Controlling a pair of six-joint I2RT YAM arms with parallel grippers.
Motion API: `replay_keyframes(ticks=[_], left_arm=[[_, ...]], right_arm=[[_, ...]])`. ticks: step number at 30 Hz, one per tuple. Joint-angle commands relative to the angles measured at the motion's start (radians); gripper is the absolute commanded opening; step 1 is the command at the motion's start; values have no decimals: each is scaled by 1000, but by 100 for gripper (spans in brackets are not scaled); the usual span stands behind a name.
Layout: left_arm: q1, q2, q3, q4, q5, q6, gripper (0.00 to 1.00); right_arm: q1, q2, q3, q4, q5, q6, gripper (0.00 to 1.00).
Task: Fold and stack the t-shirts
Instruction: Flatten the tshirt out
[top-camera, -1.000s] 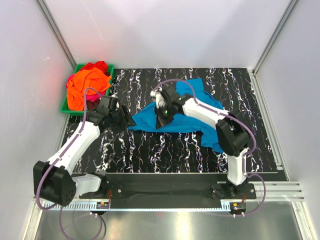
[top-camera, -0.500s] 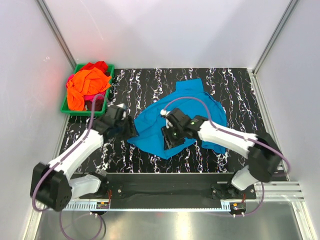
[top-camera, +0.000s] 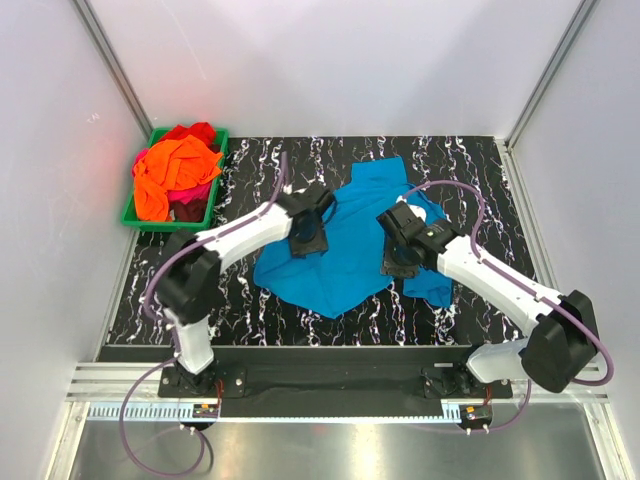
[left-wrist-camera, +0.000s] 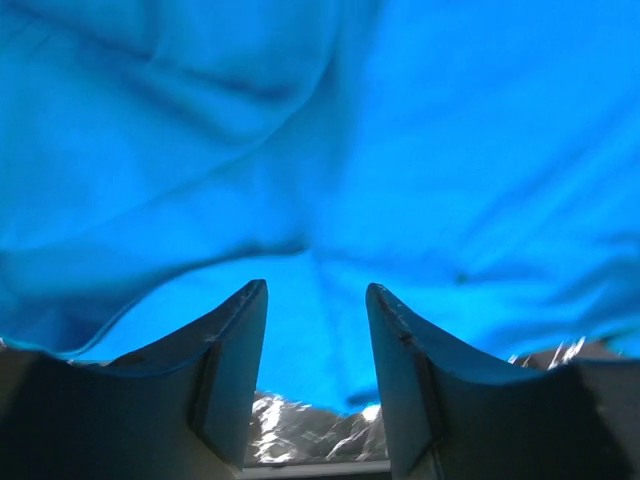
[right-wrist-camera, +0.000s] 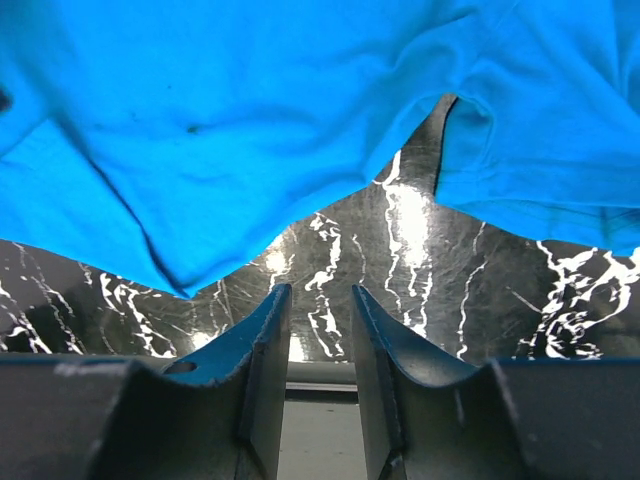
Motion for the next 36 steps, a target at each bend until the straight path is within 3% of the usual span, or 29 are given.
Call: replay_keyframes(ticks=[1, 10, 24, 36], left_arm=[[-33, 89, 148, -189, -110, -72, 48], [-54, 151, 128, -200, -84, -149, 45], [-68, 229, 185, -205, -113, -152, 47], [-68, 246, 191, -206, -110, -141, 34]], right_arm=[[-16, -4, -2, -6, 46, -45, 37], [-59, -84, -48, 25, 34, -137, 37], [-66, -176, -119, 23, 20, -151, 37], [-66, -205, -134, 11, 34, -146, 37]])
